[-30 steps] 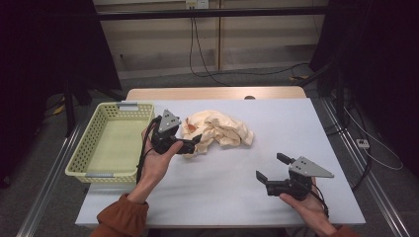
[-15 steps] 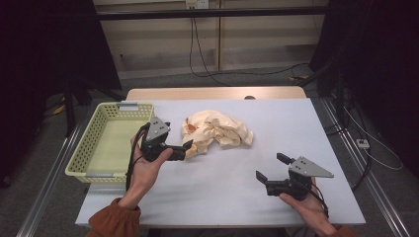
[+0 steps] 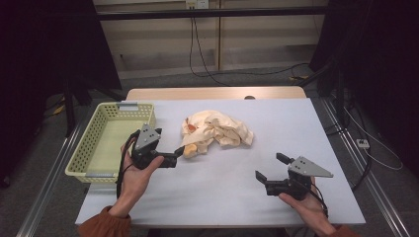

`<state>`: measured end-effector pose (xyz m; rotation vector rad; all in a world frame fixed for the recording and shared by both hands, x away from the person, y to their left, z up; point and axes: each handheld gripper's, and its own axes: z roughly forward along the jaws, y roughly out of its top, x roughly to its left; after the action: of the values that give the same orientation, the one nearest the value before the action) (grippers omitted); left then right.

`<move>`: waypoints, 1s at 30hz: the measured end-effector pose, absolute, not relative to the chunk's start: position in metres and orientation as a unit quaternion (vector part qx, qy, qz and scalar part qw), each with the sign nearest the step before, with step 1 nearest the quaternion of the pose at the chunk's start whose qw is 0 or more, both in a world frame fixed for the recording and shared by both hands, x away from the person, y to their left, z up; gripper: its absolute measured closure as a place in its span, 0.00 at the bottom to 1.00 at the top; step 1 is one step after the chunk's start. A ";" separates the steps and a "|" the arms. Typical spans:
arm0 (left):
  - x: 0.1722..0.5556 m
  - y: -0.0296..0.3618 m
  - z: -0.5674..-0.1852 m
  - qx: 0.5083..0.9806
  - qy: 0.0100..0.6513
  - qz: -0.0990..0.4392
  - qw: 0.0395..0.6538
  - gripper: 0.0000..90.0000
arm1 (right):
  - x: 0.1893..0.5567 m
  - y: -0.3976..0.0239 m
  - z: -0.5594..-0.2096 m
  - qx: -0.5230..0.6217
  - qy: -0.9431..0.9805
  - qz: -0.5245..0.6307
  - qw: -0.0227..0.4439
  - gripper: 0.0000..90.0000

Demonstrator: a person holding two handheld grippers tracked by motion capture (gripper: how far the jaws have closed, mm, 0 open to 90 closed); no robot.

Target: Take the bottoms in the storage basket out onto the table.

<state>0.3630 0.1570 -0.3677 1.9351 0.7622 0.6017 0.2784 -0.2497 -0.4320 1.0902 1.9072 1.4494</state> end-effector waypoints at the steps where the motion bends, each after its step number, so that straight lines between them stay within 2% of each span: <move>1: 0.361 0.158 -0.369 0.788 0.311 0.248 0.470 0.07 | 0.278 -0.250 -0.432 0.401 0.701 0.533 0.252 0.04; 14: 0.344 0.182 -0.379 0.769 0.343 0.255 0.476 0.07 | 0.278 -0.249 -0.432 0.402 0.702 0.531 0.252 0.04; 30: 0.327 0.191 -0.396 0.782 0.340 0.242 0.464 0.08 | 0.277 -0.249 -0.432 0.401 0.701 0.532 0.253 0.04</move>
<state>0.3267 0.1909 -0.3956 1.9210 0.8351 0.5948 0.2773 -0.2491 -0.4317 1.0907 1.9066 1.4458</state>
